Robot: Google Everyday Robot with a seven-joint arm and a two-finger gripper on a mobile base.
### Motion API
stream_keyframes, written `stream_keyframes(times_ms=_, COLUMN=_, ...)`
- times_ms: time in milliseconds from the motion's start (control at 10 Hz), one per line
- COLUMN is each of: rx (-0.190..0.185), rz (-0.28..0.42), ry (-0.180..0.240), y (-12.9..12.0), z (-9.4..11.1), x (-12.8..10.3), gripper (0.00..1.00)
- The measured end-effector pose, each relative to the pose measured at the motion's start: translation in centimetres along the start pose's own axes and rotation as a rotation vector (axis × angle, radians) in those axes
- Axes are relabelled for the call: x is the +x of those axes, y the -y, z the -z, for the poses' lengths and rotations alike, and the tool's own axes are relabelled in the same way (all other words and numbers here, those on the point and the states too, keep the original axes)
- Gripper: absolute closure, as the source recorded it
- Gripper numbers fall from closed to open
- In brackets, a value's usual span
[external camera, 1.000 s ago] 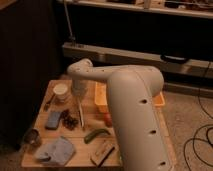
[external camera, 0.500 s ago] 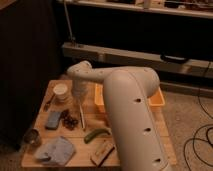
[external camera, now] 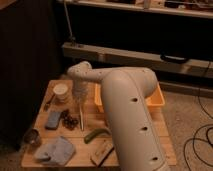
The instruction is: Place brush in table surface
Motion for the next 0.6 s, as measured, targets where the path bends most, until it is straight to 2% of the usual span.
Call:
stream_keyframes(times_ms=300, rx=0.001, rz=-0.005, ry=0.004, y=0.5, z=0.3, x=0.1, gripper=0.20)
stream_keyframes(times_ms=600, rx=0.006, rz=-0.014, ry=0.064, y=0.6, z=2.6, x=-0.1, gripper=0.20)
